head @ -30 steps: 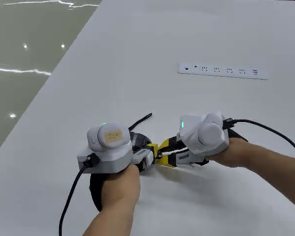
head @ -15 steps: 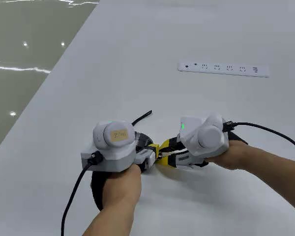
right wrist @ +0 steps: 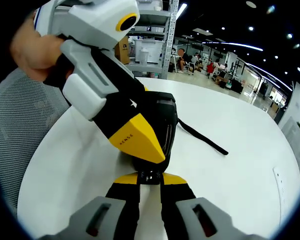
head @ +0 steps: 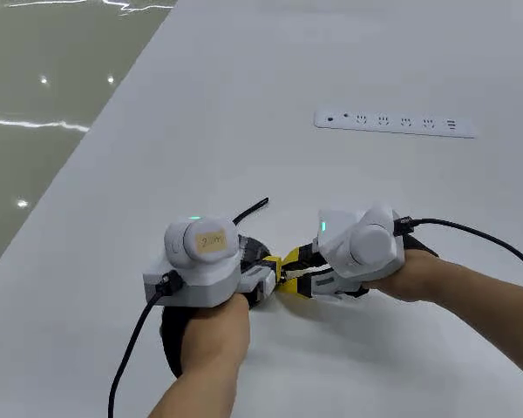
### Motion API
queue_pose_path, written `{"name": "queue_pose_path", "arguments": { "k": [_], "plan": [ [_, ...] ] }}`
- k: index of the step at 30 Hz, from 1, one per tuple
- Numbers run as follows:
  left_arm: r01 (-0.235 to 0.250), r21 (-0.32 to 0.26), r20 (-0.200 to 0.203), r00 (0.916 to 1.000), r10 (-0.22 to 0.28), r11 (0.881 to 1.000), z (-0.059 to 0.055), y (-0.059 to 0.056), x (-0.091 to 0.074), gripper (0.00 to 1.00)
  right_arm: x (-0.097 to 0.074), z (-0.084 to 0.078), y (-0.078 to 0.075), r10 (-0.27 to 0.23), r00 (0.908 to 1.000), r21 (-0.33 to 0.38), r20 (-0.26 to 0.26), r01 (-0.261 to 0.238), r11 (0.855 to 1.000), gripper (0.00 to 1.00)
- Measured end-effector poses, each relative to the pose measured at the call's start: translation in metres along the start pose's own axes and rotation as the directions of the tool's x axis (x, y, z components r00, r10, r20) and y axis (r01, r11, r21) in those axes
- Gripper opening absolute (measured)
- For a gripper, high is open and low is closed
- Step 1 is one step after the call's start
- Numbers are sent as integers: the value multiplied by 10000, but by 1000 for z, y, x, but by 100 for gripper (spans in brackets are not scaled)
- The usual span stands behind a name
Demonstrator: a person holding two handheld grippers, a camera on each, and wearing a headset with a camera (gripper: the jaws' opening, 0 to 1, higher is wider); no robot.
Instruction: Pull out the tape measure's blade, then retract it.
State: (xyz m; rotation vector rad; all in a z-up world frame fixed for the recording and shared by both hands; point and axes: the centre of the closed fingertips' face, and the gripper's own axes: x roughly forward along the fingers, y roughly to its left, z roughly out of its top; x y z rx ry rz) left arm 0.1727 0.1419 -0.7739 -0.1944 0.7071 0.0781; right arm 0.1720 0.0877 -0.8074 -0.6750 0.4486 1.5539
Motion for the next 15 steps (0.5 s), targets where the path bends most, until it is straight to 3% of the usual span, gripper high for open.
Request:
{"name": "queue_pose_path", "arguments": {
  "k": [8,11,15],
  "plan": [
    [37,138,138,9999,-39,9999,1,-1,0,59,1,-1,-2,-118,9999,213,3,118,9997,16],
    [94,230,141,9999,-97,9997,1,-1,-2,59,-2,-5,-6,-286,9996,485,9,285,9984,21],
    [213,642,118,9997,-221,9977,2,-2,-4,59,-9,-8,-6,-329,9995,620,-12,329,9975,22]
  ]
}}
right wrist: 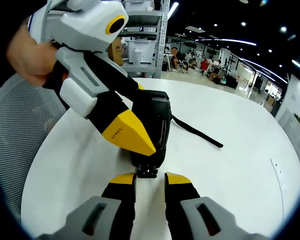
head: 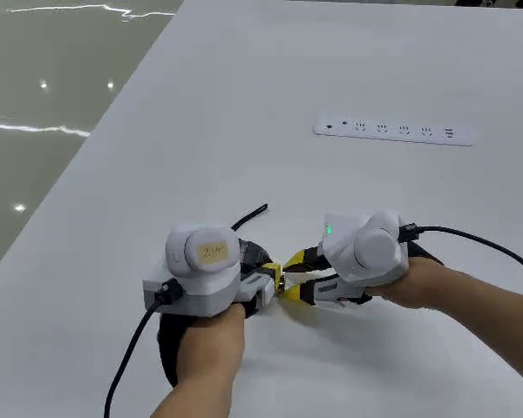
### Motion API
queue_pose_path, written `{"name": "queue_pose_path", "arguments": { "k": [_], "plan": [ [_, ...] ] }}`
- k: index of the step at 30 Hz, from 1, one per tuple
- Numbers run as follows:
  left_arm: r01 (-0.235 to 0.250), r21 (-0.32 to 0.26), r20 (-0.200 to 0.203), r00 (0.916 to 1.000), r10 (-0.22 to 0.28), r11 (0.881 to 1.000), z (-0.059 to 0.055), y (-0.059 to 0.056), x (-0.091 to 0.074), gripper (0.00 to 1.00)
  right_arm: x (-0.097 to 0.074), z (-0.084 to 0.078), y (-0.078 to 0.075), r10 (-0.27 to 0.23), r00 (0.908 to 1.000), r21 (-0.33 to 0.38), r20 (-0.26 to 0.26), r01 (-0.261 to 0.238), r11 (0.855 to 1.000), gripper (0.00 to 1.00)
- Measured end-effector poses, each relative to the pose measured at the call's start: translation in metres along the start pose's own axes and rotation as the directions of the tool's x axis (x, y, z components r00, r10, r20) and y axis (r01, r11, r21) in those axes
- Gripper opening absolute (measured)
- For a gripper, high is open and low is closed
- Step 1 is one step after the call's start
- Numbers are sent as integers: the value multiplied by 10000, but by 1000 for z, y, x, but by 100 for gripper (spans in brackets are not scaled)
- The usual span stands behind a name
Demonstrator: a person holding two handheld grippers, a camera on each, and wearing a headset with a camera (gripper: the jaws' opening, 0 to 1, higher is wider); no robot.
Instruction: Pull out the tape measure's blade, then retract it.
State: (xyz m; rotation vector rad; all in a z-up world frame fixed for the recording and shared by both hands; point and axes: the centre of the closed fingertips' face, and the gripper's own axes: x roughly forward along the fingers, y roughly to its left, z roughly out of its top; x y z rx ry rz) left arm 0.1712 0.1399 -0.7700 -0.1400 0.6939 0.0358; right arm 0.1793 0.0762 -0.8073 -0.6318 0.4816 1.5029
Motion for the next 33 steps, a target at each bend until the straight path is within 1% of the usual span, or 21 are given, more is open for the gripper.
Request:
{"name": "queue_pose_path", "arguments": {
  "k": [1,3,4,6,8,11,12,14,16,19,21,23,24,26,27,29,31,33],
  "plan": [
    [49,59,6,10000,-49,10000,0,0,2,60,-1,0,0,-40,10000,83,27,40,10000,22],
    [119,246,22,9999,-120,9996,0,-1,1,61,-4,-1,-1,-103,9999,228,62,102,9997,24],
    [201,398,-12,9998,-200,9990,0,-2,0,62,-5,-2,0,-92,9999,237,71,90,9997,24],
    [296,525,-8,9996,-296,9982,1,-6,2,63,-7,-2,2,-136,9999,232,67,135,9996,25],
    [428,579,-44,9991,-426,9974,-1,-5,-4,64,-11,-1,3,-201,9996,417,185,193,9989,27],
    [559,945,-82,9984,-554,9940,-1,-4,-6,66,-18,1,7,-285,9994,378,196,278,9989,29],
    [643,1125,-105,9979,-635,9916,-1,-5,-7,68,-19,0,6,-324,9992,432,233,314,9986,30],
    [733,1293,-108,9973,-725,9889,0,-8,-9,69,-23,0,7,-361,9990,529,253,347,9980,32],
    [853,1451,-117,9964,-845,9857,0,-10,-13,69,-26,-2,7,-456,9986,533,277,440,9976,32],
    [1210,1780,-186,9926,-1196,9766,-2,-14,-20,71,-34,1,10,-651,9972,748,362,622,9953,35],
    [1358,1957,-201,9907,-1345,9712,-3,-15,-25,71,-36,-1,9,-727,9966,752,388,697,9947,35],
    [1562,2134,-301,9877,-1534,9644,-5,-17,-29,71,-42,1,11,-854,9954,919,430,812,9925,37],
    [1811,2270,-397,9835,-1767,9569,-8,-20,-31,71,-46,2,13,-919,9948,1026,431,871,9909,37],
    [1964,2434,-465,9805,-1908,9498,-10,-22,-35,71,-49,1,15,-972,9943,1082,440,920,9899,39],
    [2086,2556,-556,9780,-2011,9440,-13,-19,-34,71,-51,0,16,-1043,9935,1124,450,987,9887,39],
    [2241,2664,-609,9746,-2157,9374,-15,-21,-40,71,-56,0,17,-1207,9915,1314,486,1135,9848,40],
    [2314,2889,-632,9728,-2227,9290,-15,-22,-43,72,-60,1,19,-1308,9900,1426,526,1222,9822,41],
    [2352,3002,-662,9719,-2258,9244,-17,-19,-43,73,-65,2,21,-1472,9875,1525,566,1372,9787,42]
  ]
}}
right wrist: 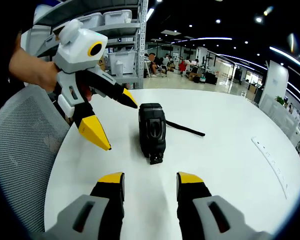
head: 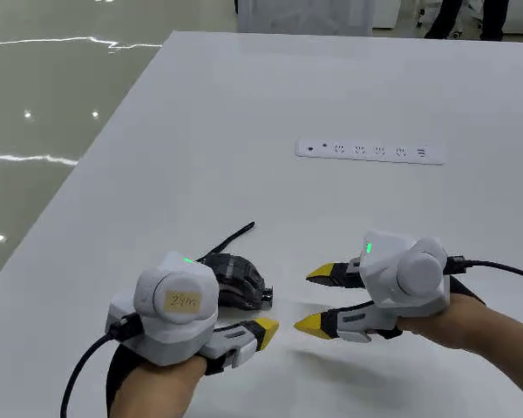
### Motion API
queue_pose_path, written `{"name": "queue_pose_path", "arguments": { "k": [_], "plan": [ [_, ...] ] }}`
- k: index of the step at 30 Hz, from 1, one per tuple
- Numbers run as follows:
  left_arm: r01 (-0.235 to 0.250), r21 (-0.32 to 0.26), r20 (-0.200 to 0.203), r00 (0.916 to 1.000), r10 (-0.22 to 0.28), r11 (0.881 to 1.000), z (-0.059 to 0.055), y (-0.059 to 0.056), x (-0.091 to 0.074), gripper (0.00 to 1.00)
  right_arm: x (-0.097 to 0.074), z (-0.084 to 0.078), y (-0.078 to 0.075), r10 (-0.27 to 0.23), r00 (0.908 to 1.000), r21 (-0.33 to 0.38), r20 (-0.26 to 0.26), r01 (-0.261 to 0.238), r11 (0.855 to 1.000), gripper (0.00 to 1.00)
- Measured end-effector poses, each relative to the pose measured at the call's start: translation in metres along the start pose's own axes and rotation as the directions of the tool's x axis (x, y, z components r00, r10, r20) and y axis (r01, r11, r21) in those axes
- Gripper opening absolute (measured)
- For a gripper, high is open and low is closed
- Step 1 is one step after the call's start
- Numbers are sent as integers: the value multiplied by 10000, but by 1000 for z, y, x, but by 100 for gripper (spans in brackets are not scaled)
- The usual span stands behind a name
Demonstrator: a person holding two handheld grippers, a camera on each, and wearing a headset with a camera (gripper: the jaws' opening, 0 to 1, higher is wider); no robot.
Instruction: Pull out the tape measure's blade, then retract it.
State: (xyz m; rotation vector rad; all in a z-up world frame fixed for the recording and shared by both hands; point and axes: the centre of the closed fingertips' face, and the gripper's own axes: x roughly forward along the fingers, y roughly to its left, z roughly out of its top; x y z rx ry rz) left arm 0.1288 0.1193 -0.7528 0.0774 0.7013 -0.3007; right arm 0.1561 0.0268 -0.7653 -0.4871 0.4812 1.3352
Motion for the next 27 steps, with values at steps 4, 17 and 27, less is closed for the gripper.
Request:
{"name": "queue_pose_path", "arguments": {
  "k": [4,17,27],
  "plan": [
    [180,261,7,9998,-180,9995,2,2,-3,76,-10,-2,-3,-349,9993,359,160,343,9988,44],
    [1343,917,-37,9909,-1345,9867,2,-6,-13,82,-48,-16,8,-1185,9925,1301,286,1138,9850,56],
    [1823,1365,-10,9829,-1839,9737,-3,-7,-22,91,-74,-31,16,-1834,9827,2001,245,1749,9640,63]
  ]
}}
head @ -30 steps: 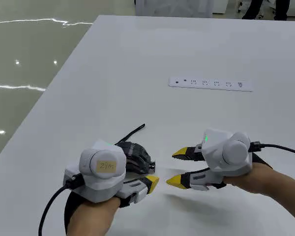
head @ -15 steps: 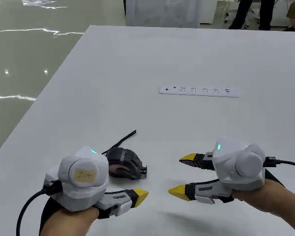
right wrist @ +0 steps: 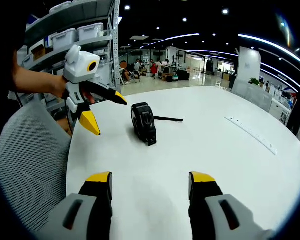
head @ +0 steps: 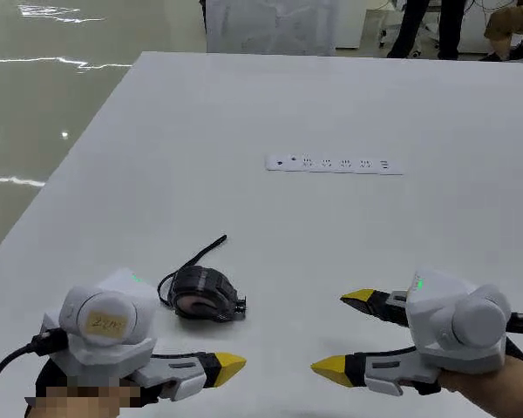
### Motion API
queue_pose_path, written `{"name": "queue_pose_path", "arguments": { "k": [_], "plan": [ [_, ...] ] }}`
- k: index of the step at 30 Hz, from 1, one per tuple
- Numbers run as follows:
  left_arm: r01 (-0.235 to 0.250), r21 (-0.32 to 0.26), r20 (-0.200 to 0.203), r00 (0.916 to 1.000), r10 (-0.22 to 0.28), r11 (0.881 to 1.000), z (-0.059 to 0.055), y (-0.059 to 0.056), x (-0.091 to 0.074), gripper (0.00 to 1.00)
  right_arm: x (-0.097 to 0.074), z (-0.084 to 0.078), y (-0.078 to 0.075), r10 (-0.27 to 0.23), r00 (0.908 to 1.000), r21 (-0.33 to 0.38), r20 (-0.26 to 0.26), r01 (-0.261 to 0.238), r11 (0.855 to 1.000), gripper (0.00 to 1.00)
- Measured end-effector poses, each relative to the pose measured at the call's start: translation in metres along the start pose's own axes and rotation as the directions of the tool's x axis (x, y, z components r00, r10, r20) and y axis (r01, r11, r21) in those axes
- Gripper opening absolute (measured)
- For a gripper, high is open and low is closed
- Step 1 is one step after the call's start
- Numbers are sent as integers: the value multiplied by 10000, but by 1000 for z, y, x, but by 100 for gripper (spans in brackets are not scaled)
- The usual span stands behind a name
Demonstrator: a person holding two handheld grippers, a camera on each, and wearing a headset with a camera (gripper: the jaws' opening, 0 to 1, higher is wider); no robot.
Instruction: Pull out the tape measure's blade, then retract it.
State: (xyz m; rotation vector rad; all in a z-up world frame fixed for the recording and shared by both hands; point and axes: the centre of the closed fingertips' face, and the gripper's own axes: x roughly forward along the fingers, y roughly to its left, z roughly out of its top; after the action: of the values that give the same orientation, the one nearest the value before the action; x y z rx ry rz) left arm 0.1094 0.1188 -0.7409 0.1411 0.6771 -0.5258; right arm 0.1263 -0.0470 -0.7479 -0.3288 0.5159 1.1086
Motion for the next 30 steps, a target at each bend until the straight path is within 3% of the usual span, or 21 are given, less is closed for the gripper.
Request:
{"name": "queue_pose_path", "arguments": {
  "k": [7,9,13,25,30],
  "plan": [
    [618,536,74,9980,-623,9966,-5,-5,-8,94,-23,-5,-5,-382,9993,137,-40,382,9992,67],
    [476,606,5,9989,-477,9970,-7,1,-9,95,-30,-6,-7,-486,9988,175,-55,487,9987,69],
    [636,468,111,9979,-641,9969,-8,5,-14,95,-40,-8,-9,-647,9979,223,-71,648,9976,71],
    [1111,766,150,9935,-1126,9909,-6,-2,-23,99,-60,-21,-16,-829,9965,590,31,826,9948,80],
    [1155,679,410,9921,-1184,9910,-5,0,-22,99,-65,-20,-15,-918,9957,760,107,907,9930,86]
  ]
}}
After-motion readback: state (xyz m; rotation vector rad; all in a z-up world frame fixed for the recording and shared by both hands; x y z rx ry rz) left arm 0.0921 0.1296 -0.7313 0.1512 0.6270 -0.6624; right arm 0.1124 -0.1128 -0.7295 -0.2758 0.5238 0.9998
